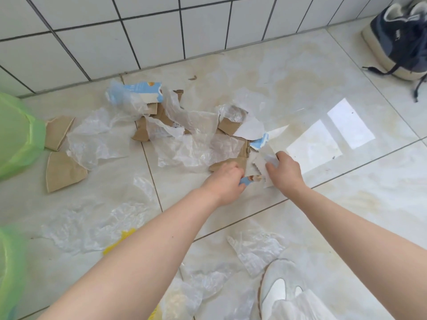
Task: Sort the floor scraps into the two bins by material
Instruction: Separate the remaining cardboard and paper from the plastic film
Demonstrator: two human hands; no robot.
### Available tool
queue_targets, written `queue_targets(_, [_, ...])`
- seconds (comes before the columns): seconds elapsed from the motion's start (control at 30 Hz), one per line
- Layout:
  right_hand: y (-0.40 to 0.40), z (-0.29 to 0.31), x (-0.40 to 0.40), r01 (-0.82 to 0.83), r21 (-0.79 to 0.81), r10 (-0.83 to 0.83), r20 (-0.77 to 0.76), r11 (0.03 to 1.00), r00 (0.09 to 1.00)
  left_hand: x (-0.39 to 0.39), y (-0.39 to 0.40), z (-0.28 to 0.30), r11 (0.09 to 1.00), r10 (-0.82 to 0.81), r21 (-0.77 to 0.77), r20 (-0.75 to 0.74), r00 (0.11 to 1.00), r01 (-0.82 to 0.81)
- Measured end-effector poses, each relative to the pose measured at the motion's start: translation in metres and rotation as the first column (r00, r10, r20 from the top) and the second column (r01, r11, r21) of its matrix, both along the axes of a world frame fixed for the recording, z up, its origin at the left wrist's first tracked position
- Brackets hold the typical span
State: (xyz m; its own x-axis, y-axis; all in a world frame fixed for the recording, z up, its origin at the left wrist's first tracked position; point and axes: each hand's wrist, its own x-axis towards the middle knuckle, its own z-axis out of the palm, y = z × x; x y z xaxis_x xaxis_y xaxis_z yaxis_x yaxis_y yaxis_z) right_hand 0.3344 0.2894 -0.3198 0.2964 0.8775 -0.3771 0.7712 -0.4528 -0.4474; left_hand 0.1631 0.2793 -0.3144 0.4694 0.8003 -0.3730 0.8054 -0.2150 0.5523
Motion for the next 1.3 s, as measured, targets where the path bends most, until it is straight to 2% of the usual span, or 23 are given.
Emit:
queue_targets(0.13, [0.0,-0.005,-0.001,0.012,0.001,-0.012,-0.06,1.0,0.998,-0.005,0.022,-0.017,0.997,0.032,0.064,-0.036,0.999,-0.03])
queue_targets(0.27, [-0.001,-0.004,-0.002,0.094,-0.03,-0.097,-0.141,0.995,0.985,-0.023,0.02,-0.026,0.982,0.152,0.14,-0.214,0.965,-0.123])
queue_targets(0.43, [0.005,0.005,-0.004,0.005,0.071,0.001,-0.083,0.997,0.997,-0.034,-0.013,-0.026,0.967,0.114,0.25,-0.26,0.959,-0.047])
queue_targets(0.5, [0.007,0.011,-0.008,0.009,0.112,0.005,-0.12,0.994,0.993,-0.038,-0.028,-0.022,0.961,0.09,0.277,-0.261,0.961,-0.015])
queue_targets(0.63, [0.009,0.027,-0.017,0.02,0.167,0.009,-0.172,0.986,0.985,-0.044,-0.051,-0.005,0.98,0.039,0.197,-0.267,0.963,0.015])
queue_targets(0.77, [0.007,0.035,-0.03,-0.165,0.086,0.176,-0.133,0.983,0.975,-0.052,-0.064,0.008,0.998,0.061,0.047,-0.22,0.974,-0.052])
queue_targets(0.87, [0.01,0.038,-0.046,-0.361,-0.027,0.356,-0.11,0.932,0.928,-0.061,-0.062,0.008,0.985,0.169,0.051,-0.161,0.972,-0.163])
queue_targets(1.0, [0.025,0.037,-0.071,-0.505,-0.125,0.483,-0.172,0.854,0.859,-0.083,-0.05,-0.005,0.95,0.308,0.085,-0.084,0.948,-0.301])
queue_targets(1.2, [0.058,0.034,-0.091,-0.481,-0.128,0.41,-0.364,0.867,0.836,-0.119,-0.028,-0.014,0.865,0.502,0.109,-0.163,0.849,-0.49])
queue_targets(1.3, [0.068,0.034,-0.102,-0.336,-0.01,0.304,-0.401,0.942,0.864,-0.131,-0.028,-0.015,0.808,0.588,0.12,-0.109,0.801,-0.577])
